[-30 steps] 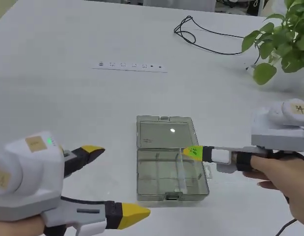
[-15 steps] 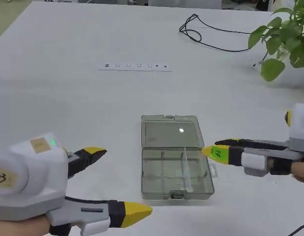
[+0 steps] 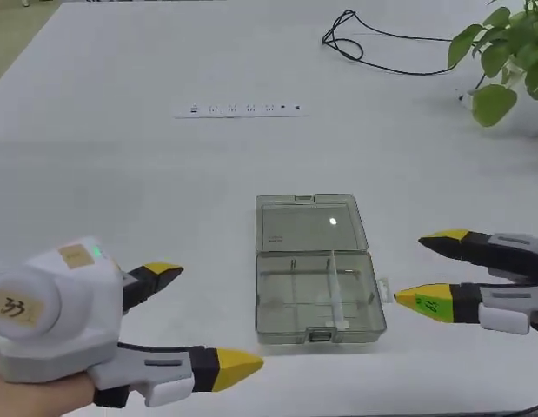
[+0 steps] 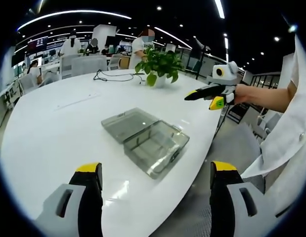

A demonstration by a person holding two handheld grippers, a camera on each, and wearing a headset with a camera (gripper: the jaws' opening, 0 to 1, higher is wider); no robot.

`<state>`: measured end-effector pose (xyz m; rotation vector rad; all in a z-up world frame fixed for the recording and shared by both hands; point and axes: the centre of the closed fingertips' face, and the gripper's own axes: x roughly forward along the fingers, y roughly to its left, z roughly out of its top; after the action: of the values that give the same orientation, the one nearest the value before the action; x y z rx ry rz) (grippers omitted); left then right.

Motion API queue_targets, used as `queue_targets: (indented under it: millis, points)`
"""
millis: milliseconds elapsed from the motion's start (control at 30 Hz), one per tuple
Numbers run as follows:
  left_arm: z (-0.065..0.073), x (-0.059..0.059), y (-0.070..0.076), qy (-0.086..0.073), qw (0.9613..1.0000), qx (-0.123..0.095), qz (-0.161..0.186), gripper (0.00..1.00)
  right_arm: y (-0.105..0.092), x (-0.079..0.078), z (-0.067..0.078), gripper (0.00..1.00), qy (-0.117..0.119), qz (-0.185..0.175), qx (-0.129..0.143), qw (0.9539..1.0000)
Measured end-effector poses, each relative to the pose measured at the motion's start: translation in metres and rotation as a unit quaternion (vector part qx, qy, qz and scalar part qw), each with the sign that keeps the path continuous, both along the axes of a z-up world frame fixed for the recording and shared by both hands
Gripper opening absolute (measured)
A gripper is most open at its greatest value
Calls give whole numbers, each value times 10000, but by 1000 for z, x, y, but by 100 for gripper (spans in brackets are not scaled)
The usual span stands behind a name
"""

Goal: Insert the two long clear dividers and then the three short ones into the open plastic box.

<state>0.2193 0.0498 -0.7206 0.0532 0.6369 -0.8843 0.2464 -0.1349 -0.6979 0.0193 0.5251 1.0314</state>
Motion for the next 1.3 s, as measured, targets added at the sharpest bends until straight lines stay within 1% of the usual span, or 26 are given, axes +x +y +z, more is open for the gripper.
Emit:
queue_targets:
  millis: [200,233,267,333,400,433,467,500,533,600,633,667,700,733,767,833,867,900,933,1000,1067,1100,1133,1233,1267,1300]
  points:
    - [-14,3,10,142,9995,262,97,90,-15,-1,-7,71,-263,110,-67,9996]
    - [-18,4,13,201,9991,338,137,89,-19,-1,-10,71,-320,142,-131,9993]
    - [-20,4,14,215,9989,377,150,88,-21,-1,-12,71,-351,162,-195,9991]
    - [-31,3,20,378,9973,598,201,86,-27,-1,-15,71,-371,164,-261,9988]
    - [-41,4,24,400,9962,762,160,83,-31,-1,-14,71,-412,128,-234,9988]
    - [-50,1,30,529,9934,1007,147,82,-33,-1,-14,71,-424,110,-223,9988]
    - [-55,1,32,559,9918,1138,138,80,-35,-1,-13,71,-454,92,-197,9987]
    - [-59,1,34,571,9906,1235,115,79,-37,-1,-13,71,-480,86,-184,9986]
    - [-67,2,37,657,9887,1342,149,77,-38,-2,-14,71,-501,89,-193,9985]
    - [-76,3,40,726,9867,1445,175,74,-41,-3,-15,72,-527,90,-200,9984]
    - [-80,2,44,818,9848,1515,224,72,-42,-4,-16,72,-544,86,-203,9983]
    - [-86,-1,49,1023,9805,1651,306,70,-43,-4,-16,72,-552,78,-214,9982]
    - [-89,1,50,1017,9802,1674,302,69,-44,-4,-17,71,-550,74,-222,9982]
    - [-92,3,52,975,9798,1718,307,66,-45,-5,-17,71,-549,63,-243,9982]
    - [-94,4,53,989,9789,1761,315,64,-45,-5,-17,71,-564,55,-248,9981]
    - [-101,3,59,1124,9741,1928,366,60,-47,-6,-16,71,-600,27,-241,9979]
    - [-104,4,60,1189,9728,1950,398,59,-47,-5,-15,71,-606,-3,-221,9979]
    - [-107,4,61,1229,9713,1996,402,58,-47,-5,-15,70,-618,-21,-215,9979]
    - [-109,4,62,1229,9700,2066,367,57,-47,-5,-14,70,-637,-32,-203,9978]
    - [-117,2,65,1351,9654,2200,354,54,-48,-4,-13,69,-656,-58,-209,9976]
    - [-121,3,67,1393,9638,2243,370,53,-48,-4,-12,69,-688,-66,-225,9974]
    - [-124,2,68,1433,9622,2289,360,52,-48,-4,-12,68,-695,-70,-215,9973]
    - [-125,1,68,1455,9614,2310,340,51,-48,-4,-11,68,-705,-73,-207,9973]
    - [-129,-1,70,1478,9581,2441,264,50,-48,-4,-10,68,-722,-100,-185,9972]
    - [-130,-1,70,1481,9578,2448,267,49,-49,-4,-10,68,-718,-110,-185,9972]
    - [-129,0,70,1450,9581,2455,270,49,-49,-4,-10,68,-716,-120,-188,9972]
